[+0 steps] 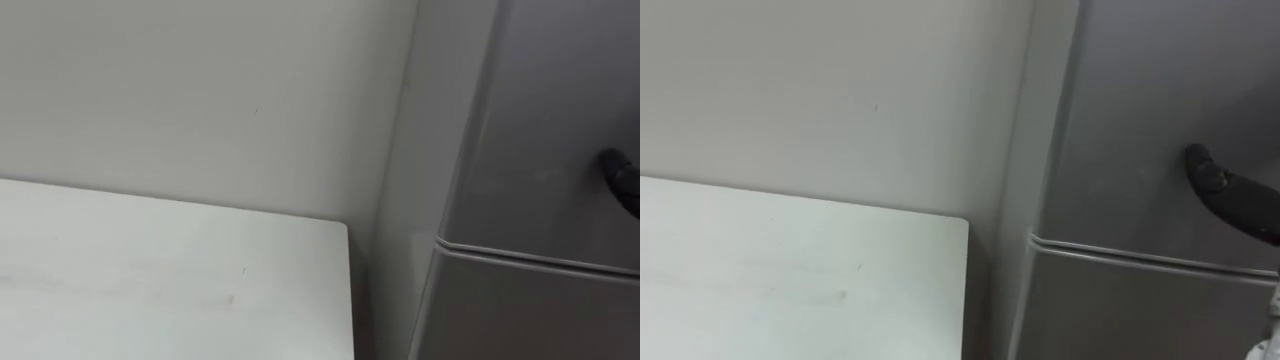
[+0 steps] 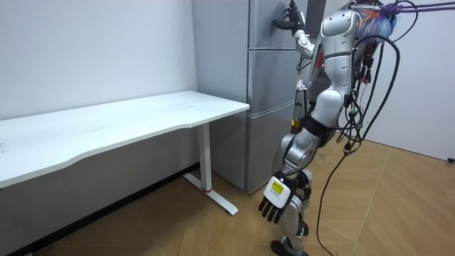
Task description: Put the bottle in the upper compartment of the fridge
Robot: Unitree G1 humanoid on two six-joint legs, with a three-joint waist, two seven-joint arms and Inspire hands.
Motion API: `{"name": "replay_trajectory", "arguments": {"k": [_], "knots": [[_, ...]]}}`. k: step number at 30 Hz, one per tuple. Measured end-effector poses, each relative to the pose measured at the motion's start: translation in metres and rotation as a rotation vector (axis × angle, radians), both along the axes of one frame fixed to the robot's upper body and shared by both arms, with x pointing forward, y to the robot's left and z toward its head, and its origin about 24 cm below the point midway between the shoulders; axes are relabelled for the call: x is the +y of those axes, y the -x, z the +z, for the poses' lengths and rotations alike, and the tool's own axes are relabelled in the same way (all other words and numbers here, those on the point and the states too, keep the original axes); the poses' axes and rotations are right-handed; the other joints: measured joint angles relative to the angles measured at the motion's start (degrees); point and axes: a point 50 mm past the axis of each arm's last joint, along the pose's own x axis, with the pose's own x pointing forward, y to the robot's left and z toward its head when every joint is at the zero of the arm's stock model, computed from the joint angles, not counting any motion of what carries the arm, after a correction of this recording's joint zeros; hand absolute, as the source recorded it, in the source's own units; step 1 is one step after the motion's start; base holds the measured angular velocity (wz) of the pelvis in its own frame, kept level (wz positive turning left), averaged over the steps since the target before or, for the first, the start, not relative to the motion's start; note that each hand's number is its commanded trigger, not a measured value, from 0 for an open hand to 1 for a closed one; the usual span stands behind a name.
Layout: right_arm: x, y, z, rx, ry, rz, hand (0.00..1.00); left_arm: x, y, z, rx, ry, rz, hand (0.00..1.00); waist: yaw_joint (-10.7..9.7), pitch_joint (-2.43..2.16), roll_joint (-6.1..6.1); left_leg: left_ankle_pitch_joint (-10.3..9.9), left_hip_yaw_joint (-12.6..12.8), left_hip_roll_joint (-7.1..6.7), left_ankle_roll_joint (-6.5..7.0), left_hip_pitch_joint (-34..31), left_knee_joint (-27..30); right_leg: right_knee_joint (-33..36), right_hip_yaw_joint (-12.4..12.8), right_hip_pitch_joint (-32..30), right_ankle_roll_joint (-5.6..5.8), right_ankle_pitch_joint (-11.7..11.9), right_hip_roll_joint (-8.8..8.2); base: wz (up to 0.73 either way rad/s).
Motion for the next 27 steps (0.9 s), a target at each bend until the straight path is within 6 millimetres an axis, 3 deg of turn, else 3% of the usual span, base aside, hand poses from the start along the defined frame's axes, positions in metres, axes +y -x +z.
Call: {"name": "replay_trajectory", "arguments": {"k": [9,14,17,19,22,27], "knots": [[-0.013,0.015,0.000,-0.041,-0.124,0.030,0.00,0.000,0.004,0.001,-0.023,-0.004,0.000,0.00,-2.96,-0.76,1.20,0.01,-1.44,-0.19,0.80,-0.02,-0.24,-1.25,-1.09,1.25,-0.12,0.74,0.33,0.09],[-0.040,0.037,-0.025,0.041,-0.215,-0.075,0.00,0.001,0.006,0.003,-0.055,-0.006,0.030,0.00,-3.57,-0.88,1.55,-0.01,-1.39,-0.07,0.83,0.02,-1.07,-1.27,-1.39,1.06,-0.14,0.80,0.39,0.02],[-0.057,0.051,-0.053,0.151,-0.372,-0.150,0.00,0.004,0.011,0.004,-0.072,-0.013,0.066,0.00,-4.52,-0.78,1.70,0.25,-1.29,-0.13,0.72,0.38,-2.29,-1.34,-1.24,0.90,-0.02,0.59,0.48,0.00],[-0.066,0.057,-0.063,0.165,-0.453,-0.189,0.00,0.004,0.011,0.005,-0.081,-0.008,0.088,0.00,-5.11,-0.57,2.00,0.25,-1.25,-0.20,0.70,0.72,-2.76,-1.30,-0.80,0.86,0.10,0.25,0.61,-0.06],[-0.075,0.071,-0.069,0.163,-0.503,-0.257,0.00,0.009,0.015,0.007,-0.107,-0.021,0.147,0.00,-5.83,-0.47,2.65,0.59,-1.12,-0.58,0.45,1.02,-4.19,0.07,-0.15,-0.32,0.07,-1.12,0.40,-0.05],[-0.088,0.095,-0.079,0.174,-0.544,-0.369,0.00,0.016,0.012,0.011,-0.165,-0.041,0.224,0.00,-6.40,-0.26,2.04,0.51,-0.88,-0.21,-0.03,0.94,-4.62,0.42,0.20,-0.86,-0.09,-2.46,0.87,-0.02]]}}
